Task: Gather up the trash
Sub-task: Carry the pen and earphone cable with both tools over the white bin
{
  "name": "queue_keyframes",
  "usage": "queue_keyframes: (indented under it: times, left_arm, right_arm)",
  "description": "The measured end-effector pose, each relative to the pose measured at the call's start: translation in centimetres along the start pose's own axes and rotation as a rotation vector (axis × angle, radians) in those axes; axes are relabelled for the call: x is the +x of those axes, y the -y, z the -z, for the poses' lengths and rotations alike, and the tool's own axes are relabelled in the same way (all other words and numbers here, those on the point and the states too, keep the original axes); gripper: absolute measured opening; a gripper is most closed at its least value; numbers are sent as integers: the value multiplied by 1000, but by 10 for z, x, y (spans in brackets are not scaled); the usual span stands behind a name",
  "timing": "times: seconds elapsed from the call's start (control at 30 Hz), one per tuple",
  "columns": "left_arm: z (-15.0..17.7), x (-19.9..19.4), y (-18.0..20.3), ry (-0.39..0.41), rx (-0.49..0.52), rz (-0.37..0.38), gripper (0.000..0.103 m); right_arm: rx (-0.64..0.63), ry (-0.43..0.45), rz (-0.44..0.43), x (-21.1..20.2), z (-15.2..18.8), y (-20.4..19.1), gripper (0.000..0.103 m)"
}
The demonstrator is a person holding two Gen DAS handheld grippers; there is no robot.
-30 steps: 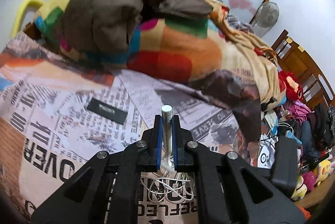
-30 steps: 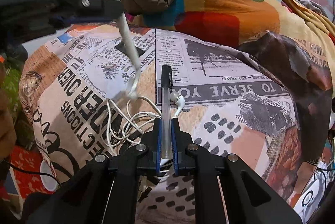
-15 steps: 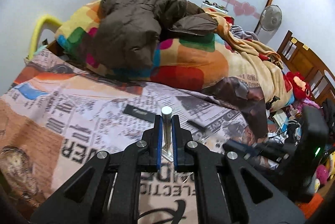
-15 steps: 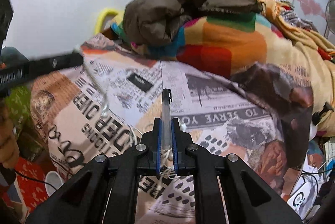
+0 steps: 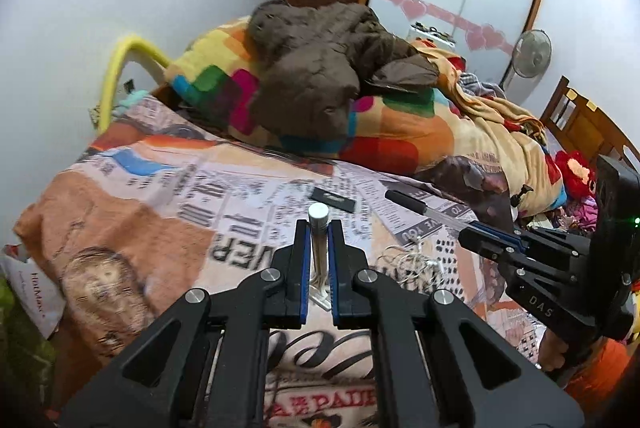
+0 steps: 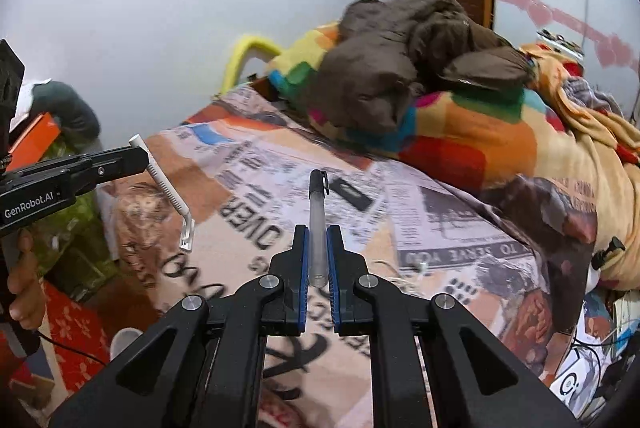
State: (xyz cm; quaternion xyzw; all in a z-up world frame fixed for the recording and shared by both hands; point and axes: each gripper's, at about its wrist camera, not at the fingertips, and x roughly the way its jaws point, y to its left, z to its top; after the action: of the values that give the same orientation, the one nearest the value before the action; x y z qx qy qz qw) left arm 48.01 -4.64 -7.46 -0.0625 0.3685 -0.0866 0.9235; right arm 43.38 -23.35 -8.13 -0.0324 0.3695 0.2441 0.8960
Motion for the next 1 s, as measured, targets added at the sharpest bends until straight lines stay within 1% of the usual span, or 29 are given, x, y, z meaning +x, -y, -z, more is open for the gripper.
queue_keyframes:
  times: [0.3, 0.4, 0.67, 0.83, 1.0]
  left_arm:
    - [27, -79, -49, 42, -8, -98, 7]
    - [40, -100, -70, 45, -35, -139, 7]
    - [75, -156, -131, 68, -137, -187, 7]
    - [97, -195, -162, 85, -173, -247, 7]
    - [125, -230, -192, 91, -204, -303, 7]
  right_arm:
    - [-84, 29, -72, -21, -9, -75, 8]
    - [-110, 33, -94, -26, -10, -100, 8]
    - [-198, 36, -147, -36, -4, -165, 8]
    - [-245, 38, -201, -41, 2, -203, 8]
    - [-295, 19, -261, -40, 12, -246, 8]
